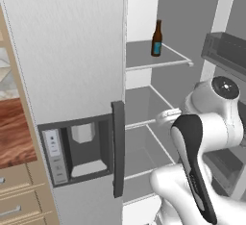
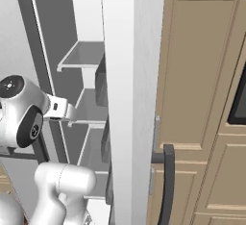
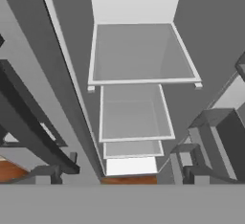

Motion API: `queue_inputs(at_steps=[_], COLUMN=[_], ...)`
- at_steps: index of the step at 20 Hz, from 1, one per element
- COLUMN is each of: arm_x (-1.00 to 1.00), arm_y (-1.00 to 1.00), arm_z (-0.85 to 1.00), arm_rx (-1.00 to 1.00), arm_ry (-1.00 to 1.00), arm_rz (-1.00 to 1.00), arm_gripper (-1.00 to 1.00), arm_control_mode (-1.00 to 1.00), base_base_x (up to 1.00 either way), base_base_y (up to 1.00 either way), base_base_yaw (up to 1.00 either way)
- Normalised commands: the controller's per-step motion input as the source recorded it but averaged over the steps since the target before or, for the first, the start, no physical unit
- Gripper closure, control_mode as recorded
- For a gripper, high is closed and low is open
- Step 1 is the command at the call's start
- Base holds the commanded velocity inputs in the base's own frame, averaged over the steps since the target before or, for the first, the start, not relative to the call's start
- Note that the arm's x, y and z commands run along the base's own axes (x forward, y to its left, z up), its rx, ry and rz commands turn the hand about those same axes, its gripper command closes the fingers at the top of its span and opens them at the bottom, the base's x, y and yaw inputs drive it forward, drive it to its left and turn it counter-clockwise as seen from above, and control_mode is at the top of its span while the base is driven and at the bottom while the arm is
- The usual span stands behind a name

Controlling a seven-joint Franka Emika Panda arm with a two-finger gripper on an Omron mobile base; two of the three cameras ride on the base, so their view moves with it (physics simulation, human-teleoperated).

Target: Place the beers on the top shelf of the fridge to keep them out of children's reach, and place the kiwi on lower shelves for easy access.

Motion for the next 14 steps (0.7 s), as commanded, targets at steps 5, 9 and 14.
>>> queue_inputs(at_steps=[5,9,14], arm_x=[0.0,0.0,0.0], arm_y=[0.0,0.0,0.0], arm_z=[0.0,0.0,0.0], arm_rx=[0.0,0.0,0.0], arm_ry=[0.0,0.0,0.0], arm_rz=[0.0,0.0,0.0], arm_gripper=[-1.0,-1.0,-1.0], arm_control_mode=[1.0,1.0,1.0], base_base_x=[-0.48,-0.25,-0.02], base_base_y=[0.2,0.89,1.0], base_base_yaw=[0.0,0.0,0.01])
